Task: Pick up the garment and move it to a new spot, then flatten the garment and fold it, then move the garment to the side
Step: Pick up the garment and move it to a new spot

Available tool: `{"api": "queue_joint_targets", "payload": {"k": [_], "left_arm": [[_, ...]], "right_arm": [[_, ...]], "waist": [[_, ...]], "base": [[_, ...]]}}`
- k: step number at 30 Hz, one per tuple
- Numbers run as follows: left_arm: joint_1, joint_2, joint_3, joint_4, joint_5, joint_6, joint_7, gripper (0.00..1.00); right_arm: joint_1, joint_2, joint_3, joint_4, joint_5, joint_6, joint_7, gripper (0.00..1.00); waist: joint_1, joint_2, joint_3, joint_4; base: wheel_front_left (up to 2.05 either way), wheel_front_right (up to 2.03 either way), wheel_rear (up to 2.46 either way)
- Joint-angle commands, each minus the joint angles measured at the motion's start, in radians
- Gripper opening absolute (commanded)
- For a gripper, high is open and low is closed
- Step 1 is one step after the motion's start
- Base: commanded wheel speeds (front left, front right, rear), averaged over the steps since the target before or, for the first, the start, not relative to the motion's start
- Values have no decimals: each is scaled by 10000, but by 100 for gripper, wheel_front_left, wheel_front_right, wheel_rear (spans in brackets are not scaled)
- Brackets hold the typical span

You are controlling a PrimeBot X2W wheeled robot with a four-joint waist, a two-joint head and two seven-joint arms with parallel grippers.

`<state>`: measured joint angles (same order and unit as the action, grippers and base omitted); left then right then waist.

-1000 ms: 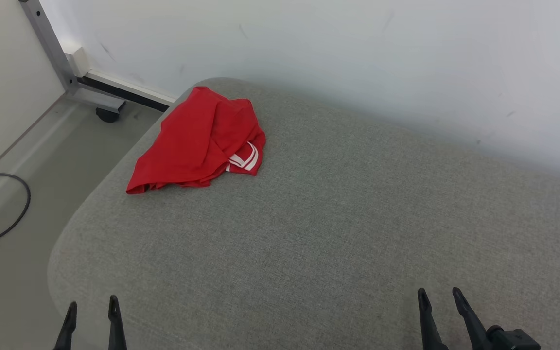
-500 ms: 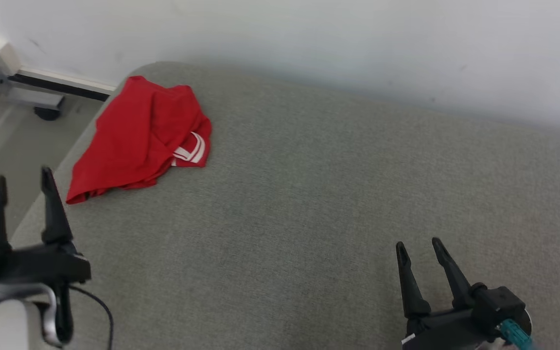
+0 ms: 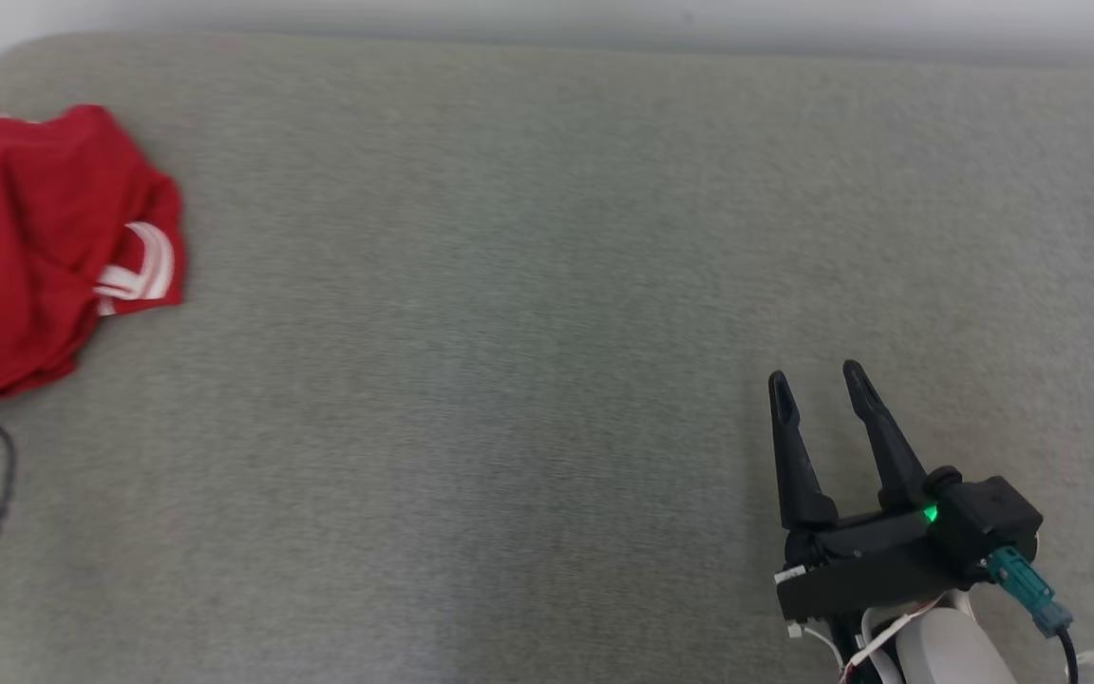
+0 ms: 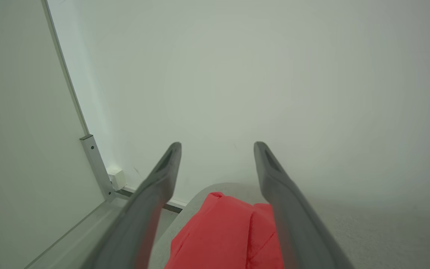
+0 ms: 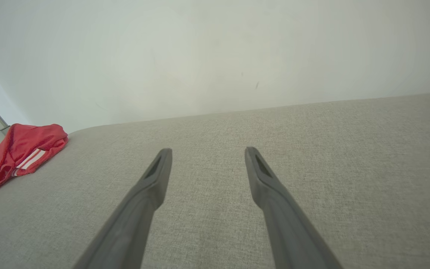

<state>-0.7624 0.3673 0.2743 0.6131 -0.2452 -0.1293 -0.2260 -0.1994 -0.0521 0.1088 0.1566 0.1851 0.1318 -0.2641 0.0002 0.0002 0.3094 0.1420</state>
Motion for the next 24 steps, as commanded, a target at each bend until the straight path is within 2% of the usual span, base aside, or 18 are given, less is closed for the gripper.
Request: {"api": "queue_joint_targets", "payload": {"k": [1,11,13,18,24], "left_arm": [[-327,257,-48,308,-111,-5,129,100],[-1375,1386,-823,2409,-653,-2,1513,100],[-1439,1464,-866,2577,-696,-2,1657,100],[-1571,1742,-981,3492,-1112,-3,2807,100],[-1735,1761,-1169,4578,-1600,-4,4737,100]], "right_arm": [[-178,22,54,-72,112,-25,-14,100],[-561,26,91,-211,186,-25,-14,100],[-604,26,110,-224,180,-25,-14,100],[-644,27,117,-274,125,-25,-14,100],[-536,27,4,-229,21,-25,-14,100]], "waist": [[-2,-2,1149,-1259],[-2,-2,1671,-1655],[-2,-2,1709,-1686],[-2,-2,1789,-1784],[-2,-2,1725,-1750]], "base": [[0,0,0],[0,0,0],[0,0,0],[0,0,0],[0,0,0]]}}
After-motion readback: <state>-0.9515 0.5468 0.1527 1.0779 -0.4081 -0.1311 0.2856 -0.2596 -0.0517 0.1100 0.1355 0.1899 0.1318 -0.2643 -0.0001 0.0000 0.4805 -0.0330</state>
